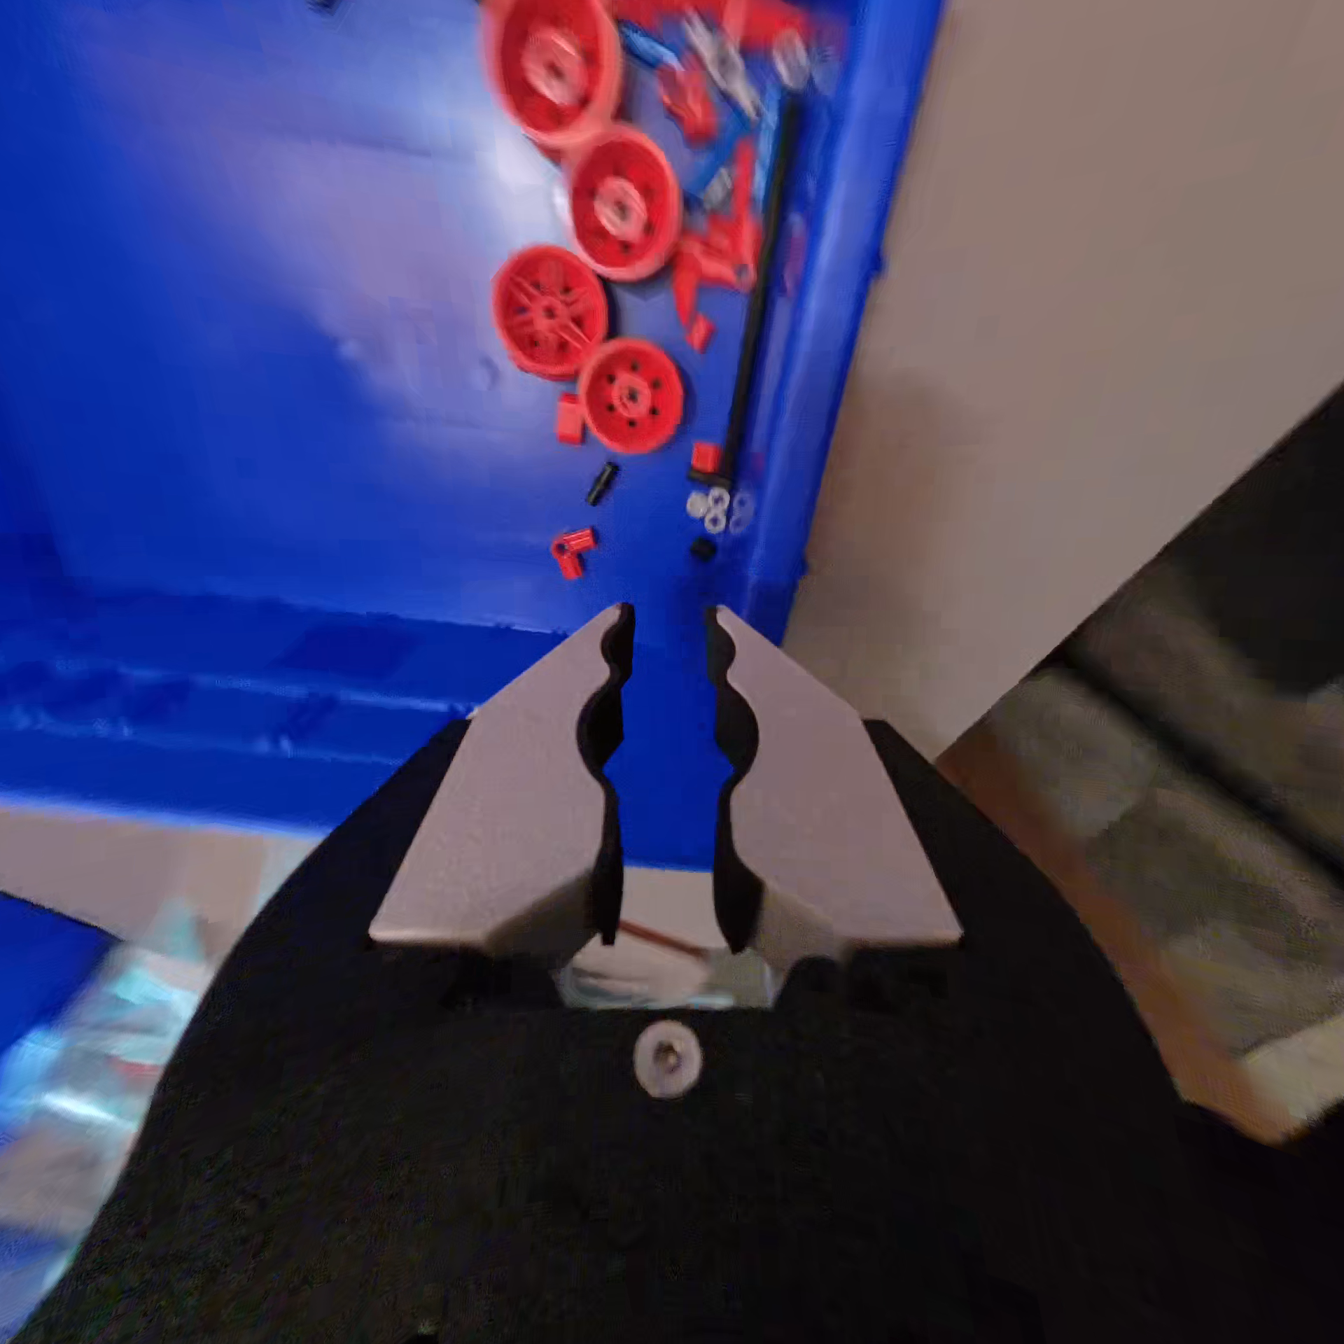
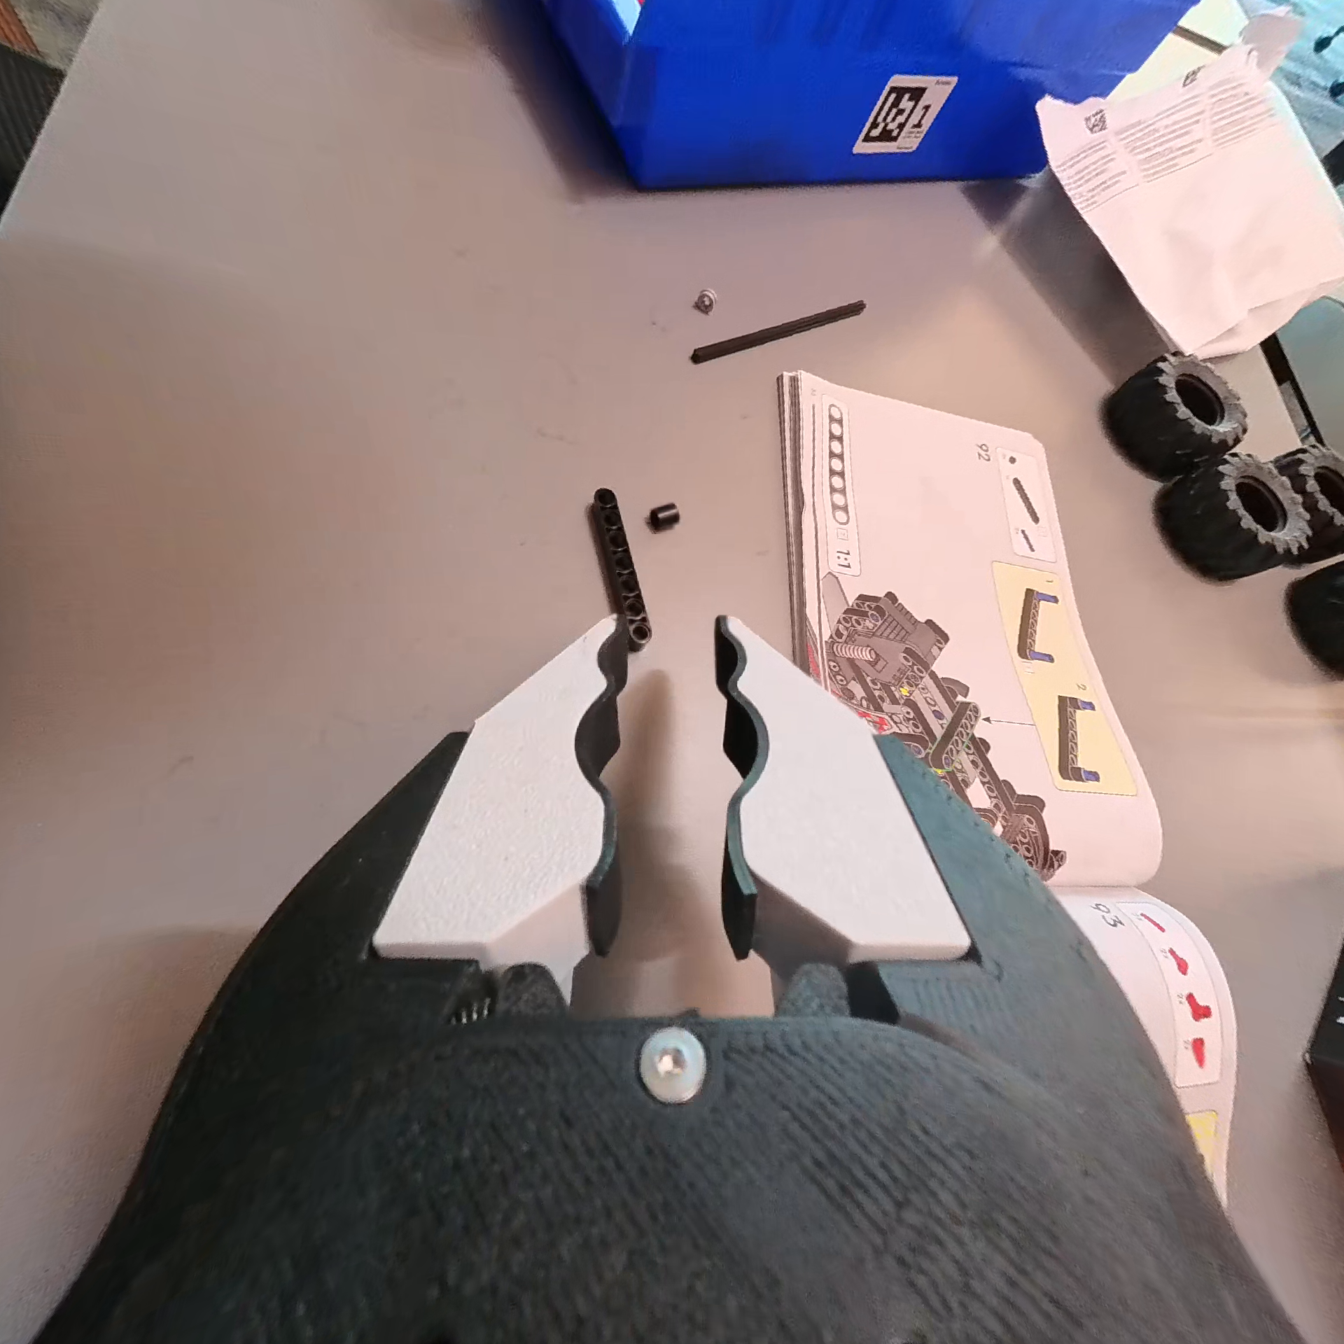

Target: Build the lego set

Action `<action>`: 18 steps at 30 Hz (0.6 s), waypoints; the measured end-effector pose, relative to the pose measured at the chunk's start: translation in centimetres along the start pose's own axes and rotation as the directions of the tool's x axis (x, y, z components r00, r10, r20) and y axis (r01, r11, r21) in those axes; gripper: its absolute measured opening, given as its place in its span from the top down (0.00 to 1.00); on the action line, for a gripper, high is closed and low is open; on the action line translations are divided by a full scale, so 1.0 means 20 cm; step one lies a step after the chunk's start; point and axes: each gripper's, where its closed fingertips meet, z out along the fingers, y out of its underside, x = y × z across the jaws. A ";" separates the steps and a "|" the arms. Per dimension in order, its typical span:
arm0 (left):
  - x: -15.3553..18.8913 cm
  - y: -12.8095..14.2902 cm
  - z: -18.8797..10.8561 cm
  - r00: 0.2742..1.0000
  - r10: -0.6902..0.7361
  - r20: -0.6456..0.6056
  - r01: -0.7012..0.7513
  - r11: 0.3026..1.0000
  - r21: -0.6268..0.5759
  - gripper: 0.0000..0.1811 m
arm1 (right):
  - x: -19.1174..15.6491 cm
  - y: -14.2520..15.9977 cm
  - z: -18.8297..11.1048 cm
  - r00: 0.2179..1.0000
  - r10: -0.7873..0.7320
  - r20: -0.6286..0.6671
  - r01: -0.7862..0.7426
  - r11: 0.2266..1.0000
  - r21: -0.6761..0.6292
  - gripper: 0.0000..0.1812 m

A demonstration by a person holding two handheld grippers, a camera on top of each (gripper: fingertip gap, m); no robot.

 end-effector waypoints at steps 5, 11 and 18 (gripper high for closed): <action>0.05 -0.02 0.15 0.911 0.361 -0.199 -0.365 0.931 0.020 0.94 | -0.03 0.01 0.01 1.000 0.015 0.021 -0.015 1.000 -0.012 0.88; 0.05 0.03 0.29 0.825 0.448 -0.343 -0.484 0.875 -0.021 0.95 | -0.02 0.05 0.01 0.999 0.034 0.032 -0.032 0.998 -0.045 0.88; 0.04 0.04 0.31 0.806 0.491 -0.329 -0.534 0.844 -0.049 0.96 | 0.04 0.08 0.01 0.998 0.060 0.013 -0.059 0.996 -0.064 0.87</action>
